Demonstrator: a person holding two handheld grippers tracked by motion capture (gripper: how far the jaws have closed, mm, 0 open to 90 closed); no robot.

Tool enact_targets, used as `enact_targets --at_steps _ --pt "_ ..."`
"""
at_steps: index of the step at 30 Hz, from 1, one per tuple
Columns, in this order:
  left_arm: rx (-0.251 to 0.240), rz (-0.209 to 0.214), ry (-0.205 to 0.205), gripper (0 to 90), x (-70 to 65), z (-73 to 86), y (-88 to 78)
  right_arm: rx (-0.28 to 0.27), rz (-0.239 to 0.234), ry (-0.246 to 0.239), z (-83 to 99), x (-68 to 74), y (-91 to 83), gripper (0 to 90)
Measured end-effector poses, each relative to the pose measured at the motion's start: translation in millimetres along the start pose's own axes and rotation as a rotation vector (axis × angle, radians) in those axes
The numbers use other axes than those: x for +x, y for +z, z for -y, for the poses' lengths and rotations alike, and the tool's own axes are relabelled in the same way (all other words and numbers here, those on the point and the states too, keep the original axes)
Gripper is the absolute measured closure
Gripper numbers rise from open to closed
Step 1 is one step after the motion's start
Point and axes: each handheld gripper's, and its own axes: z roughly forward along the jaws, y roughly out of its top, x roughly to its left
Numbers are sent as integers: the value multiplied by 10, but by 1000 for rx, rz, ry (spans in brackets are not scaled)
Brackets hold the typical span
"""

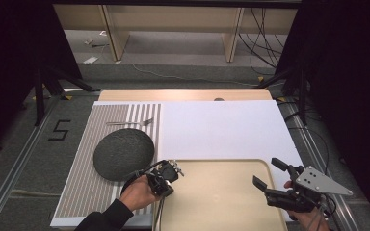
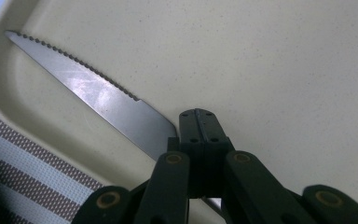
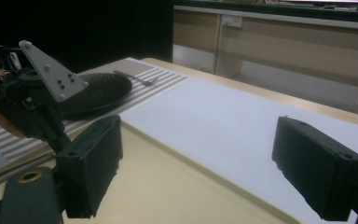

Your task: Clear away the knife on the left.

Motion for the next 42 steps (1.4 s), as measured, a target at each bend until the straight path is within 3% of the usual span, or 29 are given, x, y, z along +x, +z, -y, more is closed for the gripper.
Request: enact_targets --at_steps 21,26,31,37,42 --pt "5 10 -19 897 33 67 -22 4 0 2 0 -8 -3 169" --pt "4 36 -24 884 45 78 -26 1 -1 2 -1 -7 -5 169" --pt "-12 103 -37 659 61 73 -38 0 -2 2 -3 -8 -4 169" --pt "-40 110 -29 445 70 75 -56 -2 -4 3 -5 -3 -3 169" --pt "-96 149 -23 314 37 61 -106 -1 -4 4 -4 -5 -1 169"
